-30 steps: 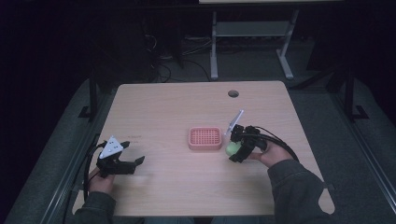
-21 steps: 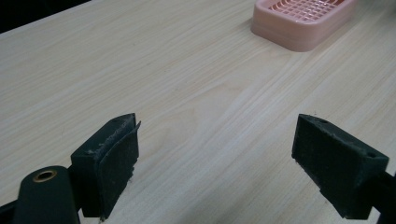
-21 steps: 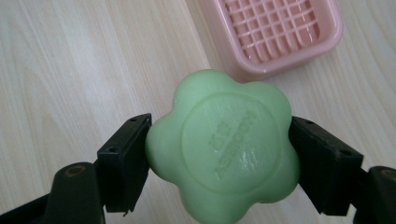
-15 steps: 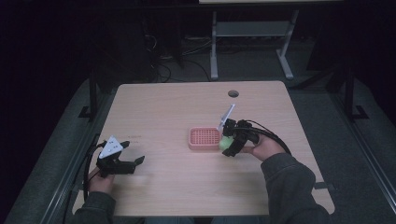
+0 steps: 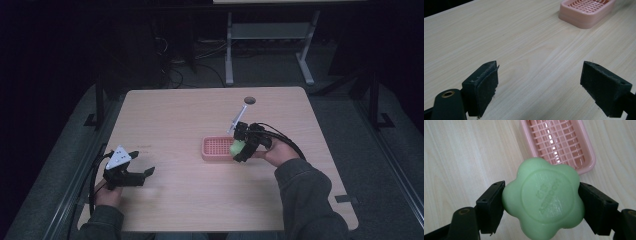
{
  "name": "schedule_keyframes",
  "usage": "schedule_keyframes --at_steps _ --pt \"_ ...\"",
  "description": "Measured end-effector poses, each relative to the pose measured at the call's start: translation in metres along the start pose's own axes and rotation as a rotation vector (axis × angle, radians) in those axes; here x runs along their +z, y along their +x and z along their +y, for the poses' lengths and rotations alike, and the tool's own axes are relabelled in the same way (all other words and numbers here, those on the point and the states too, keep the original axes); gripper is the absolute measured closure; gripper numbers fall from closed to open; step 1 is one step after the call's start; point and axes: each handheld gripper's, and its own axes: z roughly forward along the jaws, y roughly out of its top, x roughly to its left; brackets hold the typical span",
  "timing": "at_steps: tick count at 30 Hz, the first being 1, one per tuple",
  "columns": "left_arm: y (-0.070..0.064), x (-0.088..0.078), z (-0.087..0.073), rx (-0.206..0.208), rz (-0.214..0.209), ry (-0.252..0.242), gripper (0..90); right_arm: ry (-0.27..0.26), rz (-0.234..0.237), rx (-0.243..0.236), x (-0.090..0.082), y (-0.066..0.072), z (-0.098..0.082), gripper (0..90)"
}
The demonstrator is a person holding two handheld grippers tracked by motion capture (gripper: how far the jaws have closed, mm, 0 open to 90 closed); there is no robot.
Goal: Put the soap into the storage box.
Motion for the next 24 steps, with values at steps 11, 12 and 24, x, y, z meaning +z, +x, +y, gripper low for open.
schedule_keyframes --at_steps 11,12,24 --pt "0.001 0.0 0.0 -0.01 0.002 -0.002 14.4 -0.009 0.009 -0.008 0.007 -0.006 0.017 25.4" --pt "0.001 0.0 0.0 -0.01 0.001 -0.004 14.4 -0.009 0.007 -0.015 0.007 -0.007 0.021 25.4" --pt "0.001 0.0 0.0 -0.011 -0.001 -0.007 14.4 -0.007 0.007 -0.015 0.01 -0.014 0.037 25.4"
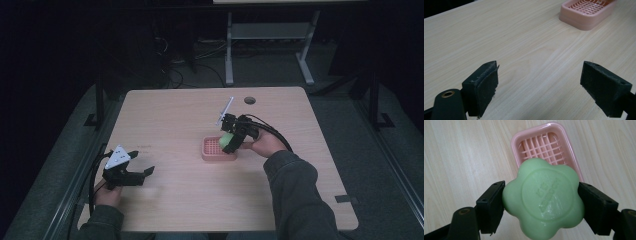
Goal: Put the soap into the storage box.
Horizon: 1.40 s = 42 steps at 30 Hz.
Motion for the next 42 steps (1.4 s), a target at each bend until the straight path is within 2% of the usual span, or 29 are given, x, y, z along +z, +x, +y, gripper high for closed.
schedule_keyframes --at_steps 6,13,18,20,21,23,29,42 --pt "0.0 0.0 0.0 0.001 0.0 0.0 14.4 0.007 0.003 -0.012 0.007 -0.001 0.011 25.4" --pt "0.0 0.0 0.0 0.001 0.0 0.003 14.4 0.014 0.002 -0.007 0.015 -0.004 0.014 25.5" --pt "0.0 0.0 0.0 0.005 -0.001 0.005 14.4 0.034 0.022 0.02 0.031 -0.012 0.015 25.5" --pt "0.0 0.0 0.0 0.004 0.0 0.002 14.4 0.038 0.018 0.018 0.034 -0.012 0.016 25.5" --pt "0.0 0.0 0.0 0.006 -0.001 0.006 14.4 0.032 0.034 0.024 0.039 -0.013 0.017 25.5" --pt "0.0 0.0 0.0 0.006 0.0 0.003 14.4 0.034 0.037 0.022 0.042 -0.012 0.018 25.5" --pt "0.001 -0.001 0.0 0.012 0.001 0.004 14.4 0.042 0.014 0.017 0.052 -0.011 0.024 25.5" --pt "0.0 0.0 0.0 0.007 -0.003 0.003 14.4 0.039 -0.01 0.012 0.058 -0.01 0.026 25.4"
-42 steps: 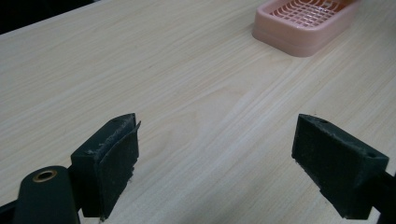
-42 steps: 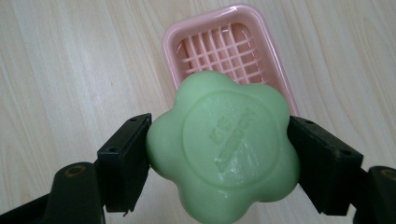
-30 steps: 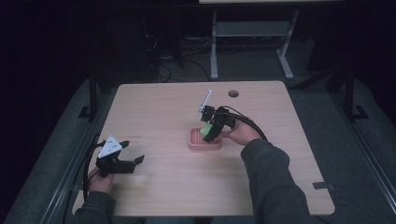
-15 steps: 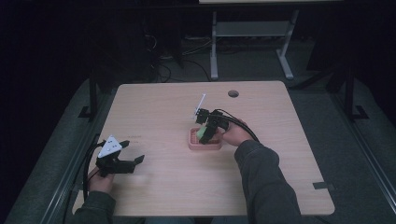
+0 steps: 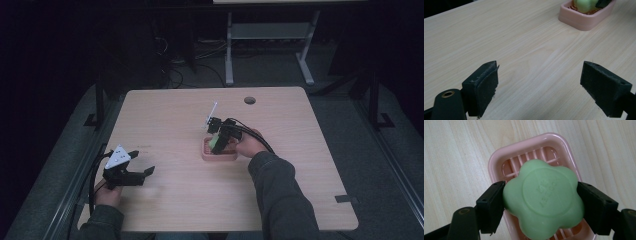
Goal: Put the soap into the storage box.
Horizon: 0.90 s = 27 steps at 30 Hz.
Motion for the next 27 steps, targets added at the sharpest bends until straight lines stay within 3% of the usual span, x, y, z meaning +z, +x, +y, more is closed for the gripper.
schedule_keyframes --at_steps 27 --pt "-0.0005 0.0003 0.0001 -0.004 0.001 -0.006 14.4 0.006 0.001 0.034 0.0021 -0.0016 -0.0019 24.8"
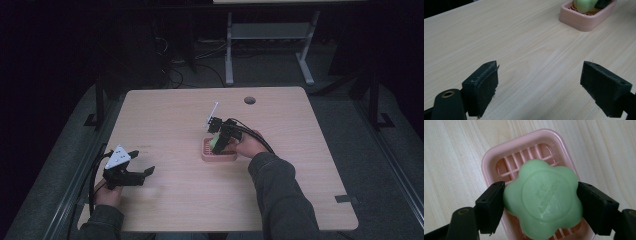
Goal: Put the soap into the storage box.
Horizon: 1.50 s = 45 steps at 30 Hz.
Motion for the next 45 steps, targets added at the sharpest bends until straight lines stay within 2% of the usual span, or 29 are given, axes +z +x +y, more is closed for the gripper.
schedule_keyframes --at_steps 23,36,40,45 --pt "0.0 0.001 0.001 0.006 0.001 0.005 14.4 -0.046 0.015 0.019 -0.009 0.0 -0.003 22.1" --pt "0.0 0.001 0.0 0.012 0.003 0.013 14.4 -0.071 0.028 0.045 -0.017 -0.003 -0.011 20.9" --pt "0.0 0.001 0.001 0.011 0.002 0.009 14.4 -0.087 0.012 0.042 -0.019 -0.002 -0.013 21.3" --pt "0.0 0.001 0.001 0.013 -0.001 0.012 14.4 -0.099 0.01 0.062 -0.023 -0.003 -0.021 21.1"
